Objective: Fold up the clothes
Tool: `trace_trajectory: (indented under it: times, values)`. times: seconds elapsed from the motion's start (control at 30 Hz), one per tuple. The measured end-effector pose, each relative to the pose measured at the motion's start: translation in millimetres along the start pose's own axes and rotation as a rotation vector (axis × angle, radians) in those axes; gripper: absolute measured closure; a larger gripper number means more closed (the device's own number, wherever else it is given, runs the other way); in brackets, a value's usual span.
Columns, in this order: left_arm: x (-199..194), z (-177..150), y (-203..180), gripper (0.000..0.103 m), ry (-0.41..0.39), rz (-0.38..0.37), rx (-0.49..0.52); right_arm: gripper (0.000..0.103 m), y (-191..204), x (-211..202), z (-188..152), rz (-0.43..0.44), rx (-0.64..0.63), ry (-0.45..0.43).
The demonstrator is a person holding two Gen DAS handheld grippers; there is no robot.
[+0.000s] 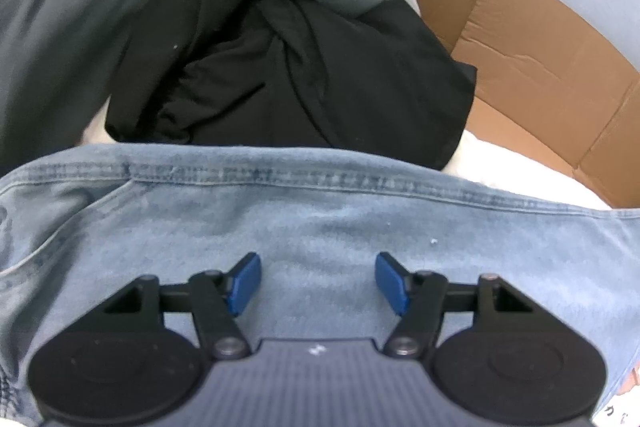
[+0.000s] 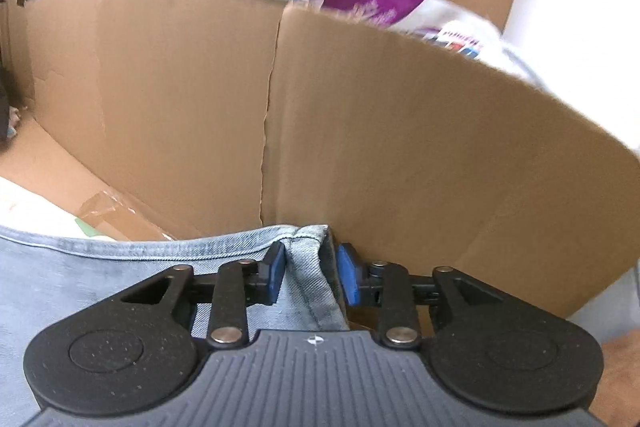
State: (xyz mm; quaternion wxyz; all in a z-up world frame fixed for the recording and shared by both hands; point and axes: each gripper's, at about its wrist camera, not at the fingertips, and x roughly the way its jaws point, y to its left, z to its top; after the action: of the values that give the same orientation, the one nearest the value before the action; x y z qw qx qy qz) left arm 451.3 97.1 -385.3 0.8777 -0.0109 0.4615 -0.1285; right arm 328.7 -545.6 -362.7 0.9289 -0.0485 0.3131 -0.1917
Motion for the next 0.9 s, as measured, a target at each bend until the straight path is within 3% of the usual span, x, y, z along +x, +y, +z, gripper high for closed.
trace_trajectory:
  times: [0.17, 0.37, 0.57, 0.73, 0.9]
  values:
    - [-2, -4, -3, 0.037, 0.004, -0.002, 0.012, 0.063, -2, -20, -9, 0.021, 0.058, -0.006]
    - [-8, -9, 3, 0.037, 0.003, -0.007, 0.012, 0.065, 14, -17, -36, 0.134, 0.039, 0.124]
    - [-5, 0, 16, 0.037, -0.007, 0.006, -0.032, 0.066, 8, 14, -30, 0.096, 0.099, 0.166]
    - [-7, 7, 19, 0.039, -0.034, 0.019, -0.036, 0.074, 2, 27, -15, 0.005, 0.134, 0.13]
    - [-1, 17, 21, 0.041, -0.06, 0.035, -0.055, 0.08, -11, 44, -11, 0.003, 0.176, 0.154]
